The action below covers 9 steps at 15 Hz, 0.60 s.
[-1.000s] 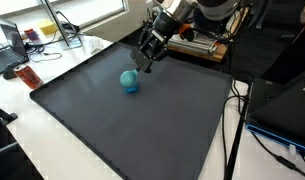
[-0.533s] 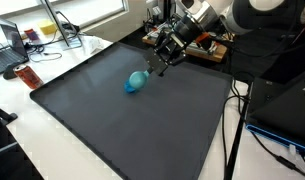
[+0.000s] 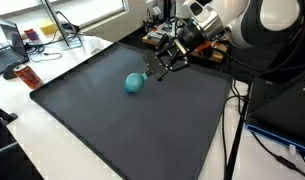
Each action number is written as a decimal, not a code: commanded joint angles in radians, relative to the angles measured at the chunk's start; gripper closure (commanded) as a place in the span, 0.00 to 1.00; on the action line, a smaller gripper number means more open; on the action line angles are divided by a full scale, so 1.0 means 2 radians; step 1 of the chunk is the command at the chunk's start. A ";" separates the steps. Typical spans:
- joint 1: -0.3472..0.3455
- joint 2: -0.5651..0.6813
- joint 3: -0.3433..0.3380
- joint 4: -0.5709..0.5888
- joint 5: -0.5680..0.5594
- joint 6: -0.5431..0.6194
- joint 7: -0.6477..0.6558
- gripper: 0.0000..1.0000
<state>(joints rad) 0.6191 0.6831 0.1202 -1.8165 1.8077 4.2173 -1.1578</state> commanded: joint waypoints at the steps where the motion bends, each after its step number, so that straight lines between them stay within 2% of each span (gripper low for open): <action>1: -0.001 0.025 -0.011 0.061 0.029 0.025 -0.054 0.78; 3: 0.012 0.025 -0.042 0.081 0.066 0.007 -0.094 0.78; 5: -0.008 0.022 -0.029 0.103 0.090 0.015 -0.135 0.78; 9: -0.033 0.011 -0.028 0.145 0.145 0.013 -0.221 0.78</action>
<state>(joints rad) 0.5945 0.7178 0.0526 -1.6122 2.0056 4.2150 -1.4537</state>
